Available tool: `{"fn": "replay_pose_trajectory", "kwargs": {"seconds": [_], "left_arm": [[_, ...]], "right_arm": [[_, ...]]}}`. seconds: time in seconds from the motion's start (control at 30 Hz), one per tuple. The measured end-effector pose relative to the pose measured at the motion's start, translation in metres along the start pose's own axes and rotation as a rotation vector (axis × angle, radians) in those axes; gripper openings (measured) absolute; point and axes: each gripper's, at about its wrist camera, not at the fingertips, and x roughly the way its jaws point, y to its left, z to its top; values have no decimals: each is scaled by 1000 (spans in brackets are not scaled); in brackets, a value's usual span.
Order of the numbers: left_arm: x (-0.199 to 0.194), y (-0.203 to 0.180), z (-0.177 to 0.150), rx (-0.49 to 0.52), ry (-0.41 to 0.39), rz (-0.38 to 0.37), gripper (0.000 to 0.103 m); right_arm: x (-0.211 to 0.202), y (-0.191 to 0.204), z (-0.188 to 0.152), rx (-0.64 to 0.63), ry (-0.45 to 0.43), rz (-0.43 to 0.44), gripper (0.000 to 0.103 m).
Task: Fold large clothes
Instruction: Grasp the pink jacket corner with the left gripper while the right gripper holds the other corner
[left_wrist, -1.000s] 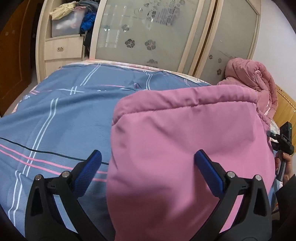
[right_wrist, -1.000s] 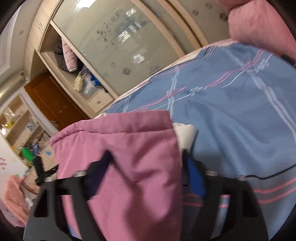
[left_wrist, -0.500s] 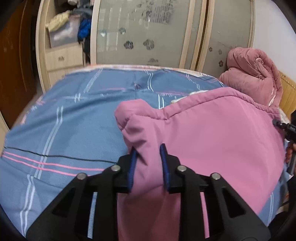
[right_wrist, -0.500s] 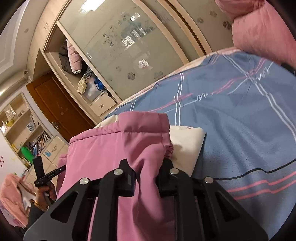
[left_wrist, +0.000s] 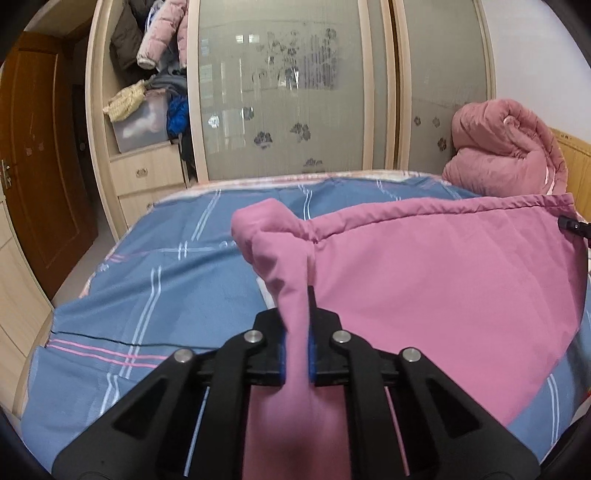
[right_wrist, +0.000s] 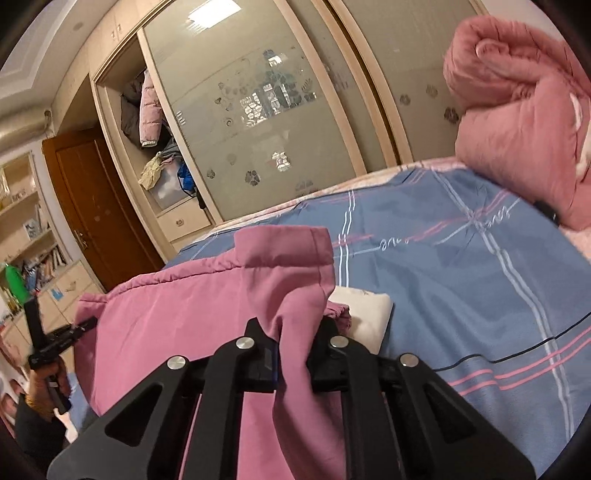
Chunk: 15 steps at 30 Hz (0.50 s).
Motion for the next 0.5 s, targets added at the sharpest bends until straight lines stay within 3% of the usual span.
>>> {"fn": "replay_pose_trajectory", "kwargs": {"seconds": [0.27,0.5], "left_arm": [[-10,9,53,-26,-77,-28,7],[75,26,93,-53,-37,-49,8]], "right_arm": [[2,-1,55,2,-56,2,9],[69,-29,87,60,-12,-57,9]]}}
